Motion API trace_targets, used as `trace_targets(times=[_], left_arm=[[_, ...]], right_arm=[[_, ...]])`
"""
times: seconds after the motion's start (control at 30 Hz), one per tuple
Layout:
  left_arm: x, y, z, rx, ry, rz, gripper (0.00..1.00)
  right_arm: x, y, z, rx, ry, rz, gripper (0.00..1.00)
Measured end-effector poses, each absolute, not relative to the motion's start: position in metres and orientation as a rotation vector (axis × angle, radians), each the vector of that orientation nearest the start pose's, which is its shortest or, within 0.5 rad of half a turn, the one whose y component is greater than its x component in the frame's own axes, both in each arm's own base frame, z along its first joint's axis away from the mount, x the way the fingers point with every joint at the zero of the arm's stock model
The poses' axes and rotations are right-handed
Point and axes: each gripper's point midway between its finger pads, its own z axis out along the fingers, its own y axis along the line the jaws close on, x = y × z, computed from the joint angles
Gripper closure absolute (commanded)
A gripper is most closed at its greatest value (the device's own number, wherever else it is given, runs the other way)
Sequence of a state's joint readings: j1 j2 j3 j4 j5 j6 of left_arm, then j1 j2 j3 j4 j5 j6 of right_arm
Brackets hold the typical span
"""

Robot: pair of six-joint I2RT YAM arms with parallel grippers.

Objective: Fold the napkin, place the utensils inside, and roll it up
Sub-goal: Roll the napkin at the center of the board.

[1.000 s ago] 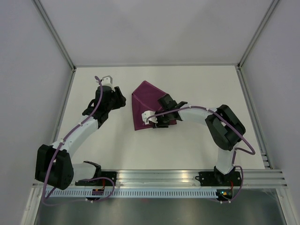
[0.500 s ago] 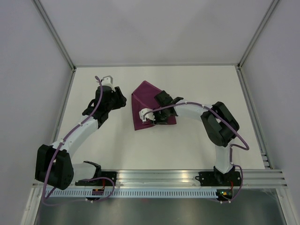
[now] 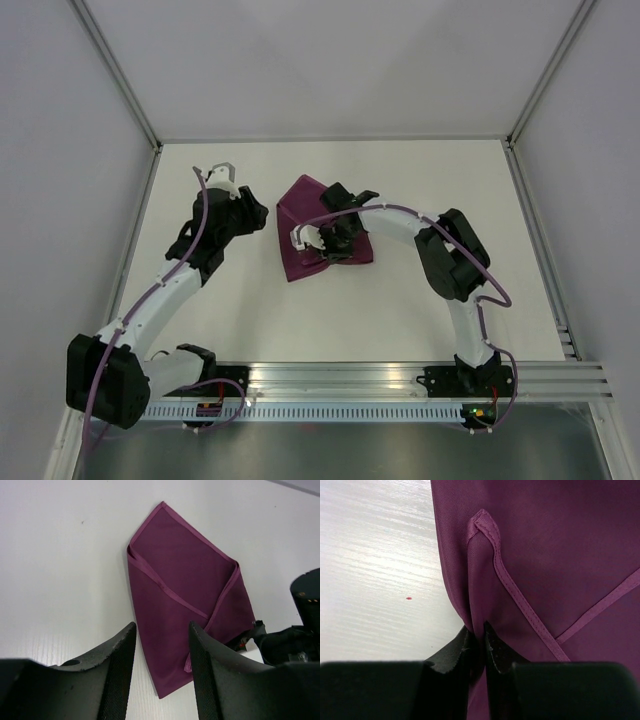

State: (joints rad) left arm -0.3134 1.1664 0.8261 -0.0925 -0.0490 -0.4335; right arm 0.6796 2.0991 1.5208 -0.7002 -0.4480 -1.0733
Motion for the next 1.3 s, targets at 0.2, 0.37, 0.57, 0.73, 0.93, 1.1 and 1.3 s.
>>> trace_targets(times=[0.2, 0.37, 0.57, 0.73, 0.93, 1.1, 1.3], left_arm=[[0.342, -0.121, 0.202, -0.14, 1.94, -0.454, 0.5], [0.329, -0.122, 0.2, -0.114, 1.892, -0.474, 0.52], [0.313, -0.145, 0.205, 0.001, 1.828, -0.516, 0.55], [0.29, -0.169, 0.202, 0.151, 1.755, -0.549, 0.59], [0.269, -0.198, 0.195, 0.318, 1.706, -0.536, 0.58], [0.255, -0.219, 0.179, 0.444, 1.709, -0.508, 0.53], [0.245, -0.254, 0.131, 0.693, 1.82, -0.406, 0.43]], right_arm=[[0.316, 0.311, 0.014, -2.164, 1.733, 0.646, 0.82], [0.311, 0.308, 0.014, -2.168, 1.783, 0.738, 0.82], [0.305, 0.302, 0.014, -2.154, 1.871, 0.865, 0.83], [0.297, 0.296, 0.014, -2.13, 1.942, 0.967, 0.83], [0.286, 0.289, 0.013, -2.113, 2.031, 1.043, 0.83], [0.281, 0.287, 0.013, -2.093, 2.09, 1.09, 0.84], [0.277, 0.283, 0.013, -2.069, 2.144, 1.131, 0.84]])
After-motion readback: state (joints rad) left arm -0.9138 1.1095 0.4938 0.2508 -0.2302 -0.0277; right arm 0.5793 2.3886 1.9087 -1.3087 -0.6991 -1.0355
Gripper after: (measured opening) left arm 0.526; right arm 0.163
